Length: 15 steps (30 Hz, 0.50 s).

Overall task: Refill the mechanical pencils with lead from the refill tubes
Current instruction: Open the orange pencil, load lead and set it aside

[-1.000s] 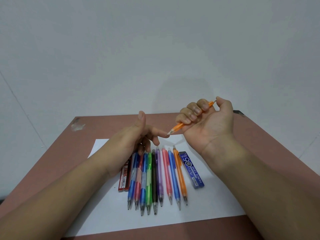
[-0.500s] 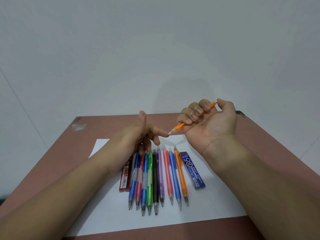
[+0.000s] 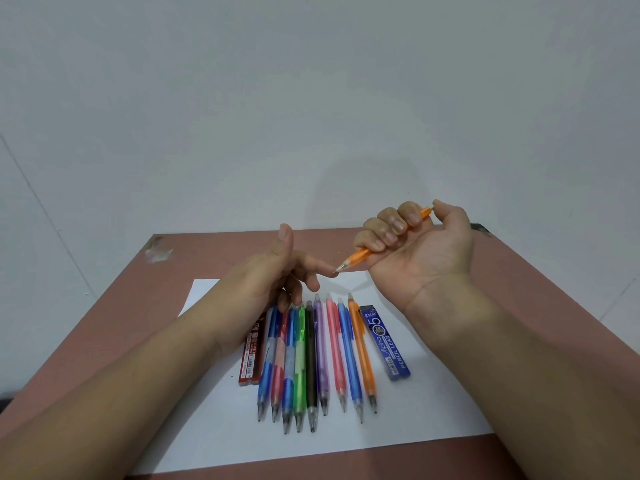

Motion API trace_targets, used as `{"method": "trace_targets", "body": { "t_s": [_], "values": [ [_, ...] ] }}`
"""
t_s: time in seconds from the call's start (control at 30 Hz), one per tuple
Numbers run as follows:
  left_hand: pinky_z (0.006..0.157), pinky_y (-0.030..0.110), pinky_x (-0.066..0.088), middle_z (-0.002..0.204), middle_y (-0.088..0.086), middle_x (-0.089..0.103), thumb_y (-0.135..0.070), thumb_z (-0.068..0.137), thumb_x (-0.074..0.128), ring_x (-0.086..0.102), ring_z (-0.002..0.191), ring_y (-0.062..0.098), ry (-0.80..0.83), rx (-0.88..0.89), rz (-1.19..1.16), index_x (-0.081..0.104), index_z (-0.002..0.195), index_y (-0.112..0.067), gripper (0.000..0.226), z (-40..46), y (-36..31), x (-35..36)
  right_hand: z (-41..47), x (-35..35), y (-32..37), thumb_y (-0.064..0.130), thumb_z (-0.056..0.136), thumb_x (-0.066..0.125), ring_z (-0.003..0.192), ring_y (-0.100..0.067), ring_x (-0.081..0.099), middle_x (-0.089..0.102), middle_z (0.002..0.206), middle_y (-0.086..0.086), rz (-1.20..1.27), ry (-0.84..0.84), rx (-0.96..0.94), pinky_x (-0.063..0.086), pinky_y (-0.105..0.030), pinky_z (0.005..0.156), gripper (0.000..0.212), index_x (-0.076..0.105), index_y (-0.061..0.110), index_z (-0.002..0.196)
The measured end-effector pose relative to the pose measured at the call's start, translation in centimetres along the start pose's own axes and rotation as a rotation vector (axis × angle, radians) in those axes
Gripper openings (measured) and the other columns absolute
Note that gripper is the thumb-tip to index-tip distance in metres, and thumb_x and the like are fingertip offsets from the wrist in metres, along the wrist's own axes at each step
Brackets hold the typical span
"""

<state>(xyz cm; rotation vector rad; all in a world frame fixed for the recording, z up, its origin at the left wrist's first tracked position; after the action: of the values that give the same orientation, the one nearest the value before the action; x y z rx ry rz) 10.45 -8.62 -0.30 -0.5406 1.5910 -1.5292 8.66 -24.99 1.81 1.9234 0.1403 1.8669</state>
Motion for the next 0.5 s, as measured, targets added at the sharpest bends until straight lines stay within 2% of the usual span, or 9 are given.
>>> {"method": "trace_targets", "body": {
  "t_s": [0.5],
  "values": [
    [0.073,0.035,0.039,0.092,-0.002,0.064,-0.078,0.086,0.016,0.049,0.074,0.016,0.002,0.006,0.005,0.079,0.103,-0.031,0.08,-0.04,-0.12,0.02,0.03,0.0,-0.18,0.044,0.092,0.039,0.049,-0.017,0.027,0.031,0.061,0.0,0.007,0.012,0.01,0.026,-0.026,0.05,0.042,0.035,0.015,0.061]
  ]
}}
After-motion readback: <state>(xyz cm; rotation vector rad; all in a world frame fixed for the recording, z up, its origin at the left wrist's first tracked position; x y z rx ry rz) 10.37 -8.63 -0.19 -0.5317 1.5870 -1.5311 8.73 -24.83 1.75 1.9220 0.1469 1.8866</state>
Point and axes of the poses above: each hand's wrist, its own z-axis towards the middle knuckle, its own x-axis out of the palm, y = z × x, the point moved 9 cm from there along z, towards the middle knuckle
